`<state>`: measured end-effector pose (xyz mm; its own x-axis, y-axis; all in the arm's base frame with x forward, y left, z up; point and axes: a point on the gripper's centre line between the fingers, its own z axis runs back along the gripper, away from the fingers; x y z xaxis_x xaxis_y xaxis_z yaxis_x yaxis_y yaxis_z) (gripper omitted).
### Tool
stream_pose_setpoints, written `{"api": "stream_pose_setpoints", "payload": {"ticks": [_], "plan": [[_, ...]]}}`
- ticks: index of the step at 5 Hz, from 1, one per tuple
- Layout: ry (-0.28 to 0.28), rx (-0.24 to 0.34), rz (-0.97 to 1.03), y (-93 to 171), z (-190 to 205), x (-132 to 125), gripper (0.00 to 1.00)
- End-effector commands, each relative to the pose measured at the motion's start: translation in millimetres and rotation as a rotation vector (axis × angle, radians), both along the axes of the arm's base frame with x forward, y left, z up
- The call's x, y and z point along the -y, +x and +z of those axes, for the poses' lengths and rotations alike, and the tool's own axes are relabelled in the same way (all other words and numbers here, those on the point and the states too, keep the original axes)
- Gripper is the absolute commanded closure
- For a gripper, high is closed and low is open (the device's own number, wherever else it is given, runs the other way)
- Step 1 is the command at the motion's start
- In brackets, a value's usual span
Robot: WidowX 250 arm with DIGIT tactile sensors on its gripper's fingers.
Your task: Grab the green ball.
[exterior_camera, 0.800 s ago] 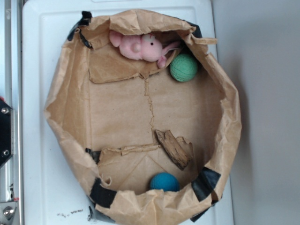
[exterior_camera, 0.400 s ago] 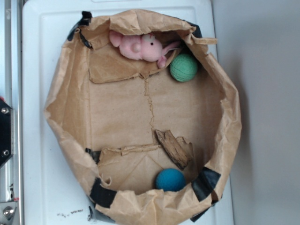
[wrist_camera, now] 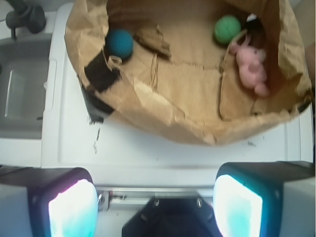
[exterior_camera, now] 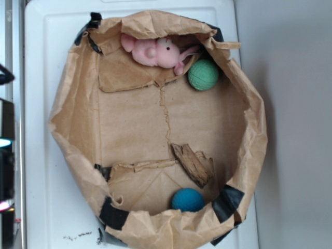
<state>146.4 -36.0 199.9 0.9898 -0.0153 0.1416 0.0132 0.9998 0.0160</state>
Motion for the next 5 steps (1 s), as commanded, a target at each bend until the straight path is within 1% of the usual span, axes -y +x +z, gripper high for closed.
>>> {"api": "stream_pose_setpoints", "payload": {"ticks": [1, 2, 3, 5], "plan": [[-0.007, -0.005, -0.041, 59, -8, -16, 0.0], [-0.063, -0.028, -0.009, 88, -12, -36, 0.0], [-0.093, -0.075, -0.016, 117, -28, -43, 0.0], [-0.093, -0.075, -0.016, 117, -28, -43, 0.0]]}}
